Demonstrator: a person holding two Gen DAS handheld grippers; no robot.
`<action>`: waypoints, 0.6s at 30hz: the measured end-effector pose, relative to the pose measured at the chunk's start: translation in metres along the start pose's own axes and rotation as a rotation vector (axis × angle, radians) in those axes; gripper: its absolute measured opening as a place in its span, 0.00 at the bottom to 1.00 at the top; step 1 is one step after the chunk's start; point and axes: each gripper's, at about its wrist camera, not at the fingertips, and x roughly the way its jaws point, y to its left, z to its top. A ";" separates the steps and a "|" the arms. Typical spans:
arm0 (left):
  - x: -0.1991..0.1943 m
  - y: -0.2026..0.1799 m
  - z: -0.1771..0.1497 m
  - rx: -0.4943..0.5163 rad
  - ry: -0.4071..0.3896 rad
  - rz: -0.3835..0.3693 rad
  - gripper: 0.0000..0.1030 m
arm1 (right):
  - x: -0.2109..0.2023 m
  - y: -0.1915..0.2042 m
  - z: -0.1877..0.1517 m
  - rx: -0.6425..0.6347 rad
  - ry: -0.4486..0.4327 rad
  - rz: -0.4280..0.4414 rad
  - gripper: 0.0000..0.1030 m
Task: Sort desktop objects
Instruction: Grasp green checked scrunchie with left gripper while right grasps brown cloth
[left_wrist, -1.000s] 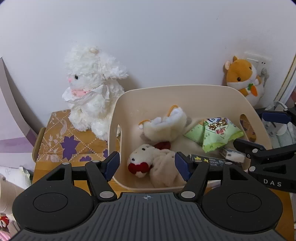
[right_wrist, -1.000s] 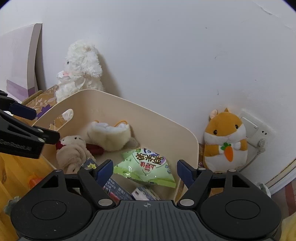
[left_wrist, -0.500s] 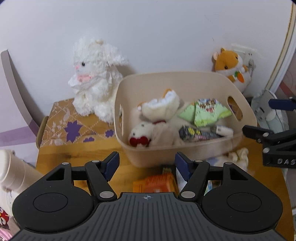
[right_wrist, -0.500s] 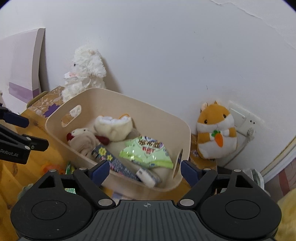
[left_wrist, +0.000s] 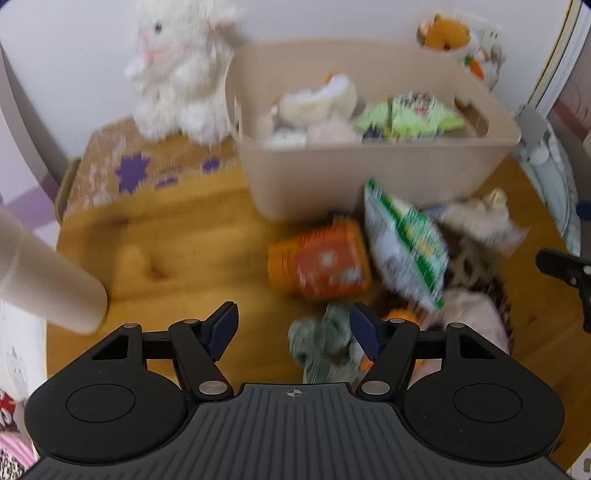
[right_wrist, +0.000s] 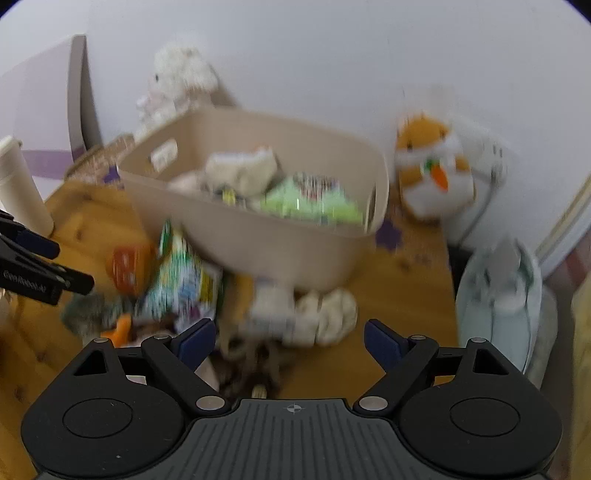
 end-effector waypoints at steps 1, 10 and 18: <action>0.004 0.002 -0.004 -0.003 0.014 -0.003 0.67 | 0.003 0.000 -0.006 0.014 0.017 0.001 0.87; 0.030 0.009 -0.022 -0.014 0.082 -0.041 0.67 | 0.018 0.010 -0.040 0.044 0.118 0.021 0.86; 0.054 0.006 -0.024 -0.033 0.087 -0.039 0.67 | 0.040 0.021 -0.054 0.053 0.201 0.056 0.86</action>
